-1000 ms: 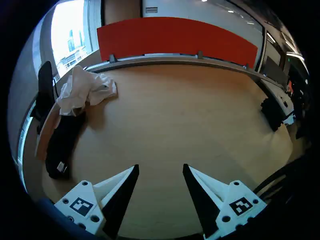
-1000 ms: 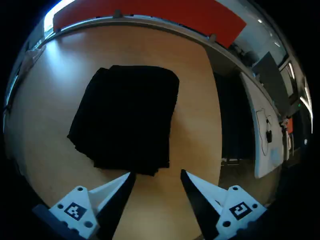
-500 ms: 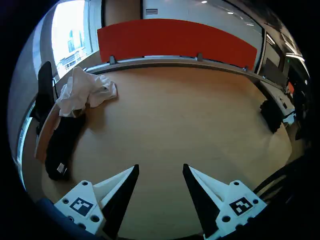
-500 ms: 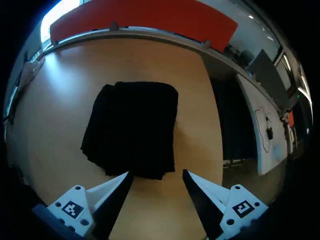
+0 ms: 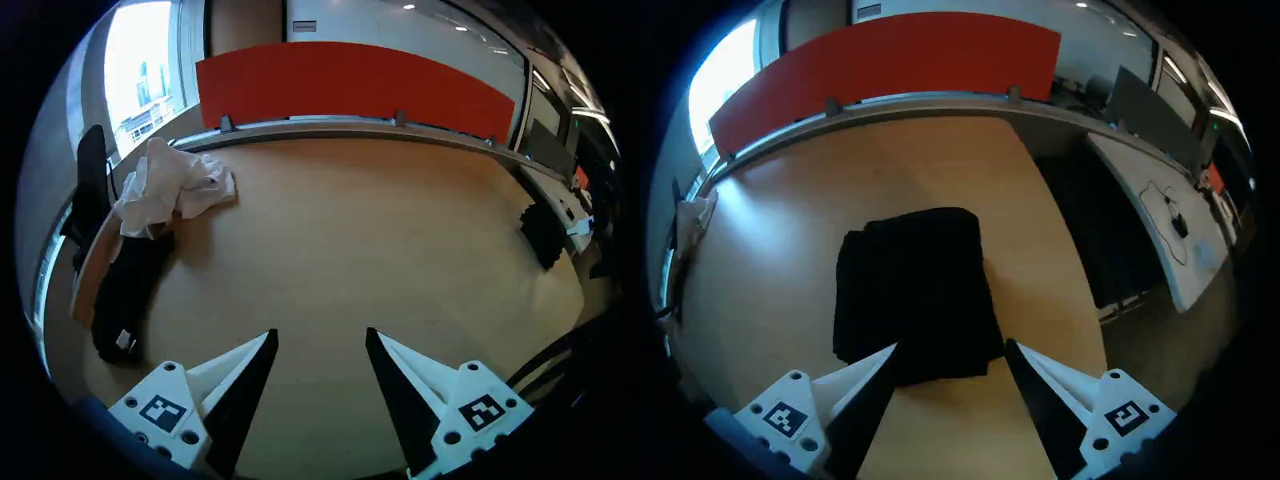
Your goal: Fold towel
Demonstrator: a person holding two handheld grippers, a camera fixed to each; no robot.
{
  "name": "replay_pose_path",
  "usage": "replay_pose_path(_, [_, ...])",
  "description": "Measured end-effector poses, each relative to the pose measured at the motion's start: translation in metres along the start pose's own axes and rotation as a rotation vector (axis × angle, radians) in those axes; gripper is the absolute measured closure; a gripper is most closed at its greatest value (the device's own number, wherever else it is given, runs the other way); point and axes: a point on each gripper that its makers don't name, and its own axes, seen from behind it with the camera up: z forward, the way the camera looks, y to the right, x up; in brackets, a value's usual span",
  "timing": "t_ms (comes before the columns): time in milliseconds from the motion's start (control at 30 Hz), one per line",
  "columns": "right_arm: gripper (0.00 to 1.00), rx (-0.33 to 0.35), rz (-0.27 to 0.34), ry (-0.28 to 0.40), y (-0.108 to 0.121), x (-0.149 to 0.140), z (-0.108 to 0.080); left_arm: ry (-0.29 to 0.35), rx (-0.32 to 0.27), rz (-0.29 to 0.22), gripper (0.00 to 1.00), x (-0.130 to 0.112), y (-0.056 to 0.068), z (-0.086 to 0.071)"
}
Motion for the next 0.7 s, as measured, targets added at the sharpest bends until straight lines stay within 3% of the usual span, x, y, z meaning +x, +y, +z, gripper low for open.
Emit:
replay_pose_path(300, [0.06,-0.018,0.016,0.118,-0.007,0.021,-0.013,0.028,0.009,-0.022,0.20,0.013,-0.005,-0.001])
replay_pose_path(700, [0.06,-0.059,0.044,0.388,-0.019,0.076,-0.053,0.069,0.011,-0.025,0.19,0.036,-0.006,-0.002])
